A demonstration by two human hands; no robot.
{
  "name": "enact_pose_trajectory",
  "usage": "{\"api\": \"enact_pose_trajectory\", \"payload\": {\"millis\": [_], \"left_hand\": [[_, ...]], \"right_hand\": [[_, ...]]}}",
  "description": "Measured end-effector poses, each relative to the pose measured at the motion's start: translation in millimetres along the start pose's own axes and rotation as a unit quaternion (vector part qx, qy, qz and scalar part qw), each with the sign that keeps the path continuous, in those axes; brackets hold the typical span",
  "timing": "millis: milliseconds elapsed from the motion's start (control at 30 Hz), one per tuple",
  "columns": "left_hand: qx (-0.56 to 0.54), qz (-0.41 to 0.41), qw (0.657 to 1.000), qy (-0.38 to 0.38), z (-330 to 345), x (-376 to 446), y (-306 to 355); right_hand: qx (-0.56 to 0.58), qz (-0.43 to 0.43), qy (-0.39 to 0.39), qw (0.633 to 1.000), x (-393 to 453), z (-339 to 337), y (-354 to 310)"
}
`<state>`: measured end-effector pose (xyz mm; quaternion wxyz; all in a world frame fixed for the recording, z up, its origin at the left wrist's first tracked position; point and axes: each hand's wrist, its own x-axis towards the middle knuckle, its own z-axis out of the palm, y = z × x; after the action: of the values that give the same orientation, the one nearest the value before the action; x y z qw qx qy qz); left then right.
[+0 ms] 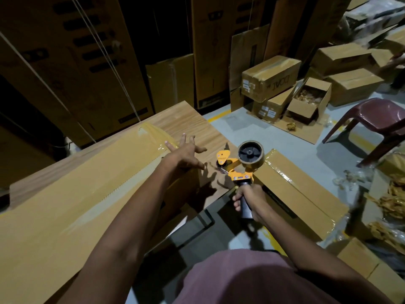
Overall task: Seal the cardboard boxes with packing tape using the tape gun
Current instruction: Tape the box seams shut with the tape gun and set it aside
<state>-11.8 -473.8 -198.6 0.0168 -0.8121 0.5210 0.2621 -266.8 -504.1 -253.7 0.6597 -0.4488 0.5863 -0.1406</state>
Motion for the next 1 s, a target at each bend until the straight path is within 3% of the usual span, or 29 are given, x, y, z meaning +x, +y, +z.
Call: {"api": "enact_pose_trajectory", "payload": {"millis": [233,367,533,633,800,1000], "left_hand": [[0.085,-0.014,0.991,0.1,19.9,-0.2,9.6],[0.084,-0.048,0.987,0.132,25.1,2.1,6.9],[-0.025,-0.068,0.976,0.207,30.3,1.3,2.8],[-0.086,-0.113,0.951,0.275,33.0,1.7,6.9],[-0.146,-0.275,0.875,0.37,37.2,-4.1,3.5],[-0.09,-0.32,0.864,0.378,38.2,-5.2,7.6]], "right_hand": [[0.063,0.048,-0.028,0.996,29.3,18.0,-5.5],[0.031,0.057,-0.037,0.997,62.4,31.2,-17.4],[0.007,0.09,-0.094,0.991,98.2,48.2,-31.2],[-0.003,0.11,-0.126,0.986,122.5,50.4,-28.1],[-0.114,0.109,-0.151,0.976,143.7,60.2,-30.3],[-0.284,0.086,-0.164,0.941,151.4,74.3,-30.3]]}}
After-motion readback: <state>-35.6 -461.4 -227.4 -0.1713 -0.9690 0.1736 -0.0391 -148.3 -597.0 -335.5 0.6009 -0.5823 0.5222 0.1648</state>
